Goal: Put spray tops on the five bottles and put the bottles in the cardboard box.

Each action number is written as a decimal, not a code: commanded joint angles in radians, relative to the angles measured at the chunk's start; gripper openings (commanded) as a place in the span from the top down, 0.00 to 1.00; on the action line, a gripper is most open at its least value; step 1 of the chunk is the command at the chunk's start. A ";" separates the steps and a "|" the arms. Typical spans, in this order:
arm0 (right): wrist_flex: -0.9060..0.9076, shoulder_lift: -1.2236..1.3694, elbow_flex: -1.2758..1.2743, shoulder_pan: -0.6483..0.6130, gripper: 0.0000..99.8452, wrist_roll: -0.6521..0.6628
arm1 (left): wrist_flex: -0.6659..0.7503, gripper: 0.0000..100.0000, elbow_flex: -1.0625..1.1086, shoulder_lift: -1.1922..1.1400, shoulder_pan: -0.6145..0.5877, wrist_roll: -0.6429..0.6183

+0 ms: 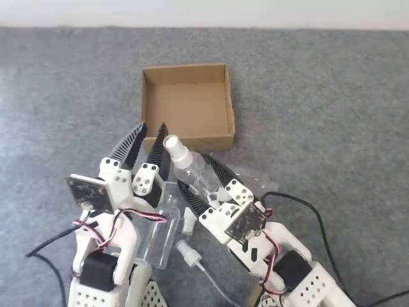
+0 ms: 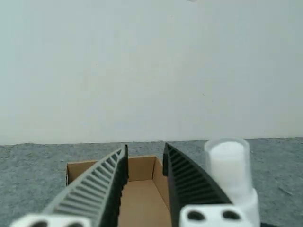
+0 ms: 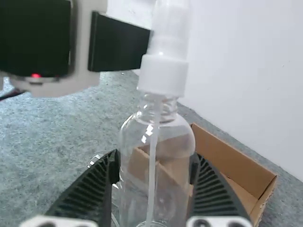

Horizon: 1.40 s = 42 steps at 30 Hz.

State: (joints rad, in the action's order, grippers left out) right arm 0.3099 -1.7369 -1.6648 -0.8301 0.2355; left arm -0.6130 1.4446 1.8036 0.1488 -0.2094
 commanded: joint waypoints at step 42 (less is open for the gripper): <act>0.027 -0.012 -0.021 0.035 0.93 0.006 | -0.259 0.89 -0.139 0.018 0.172 0.121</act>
State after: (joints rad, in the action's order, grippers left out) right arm 0.3345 -1.7369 -1.6663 -0.8086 0.2371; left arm -0.8631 1.3403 1.8067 0.2992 -0.0990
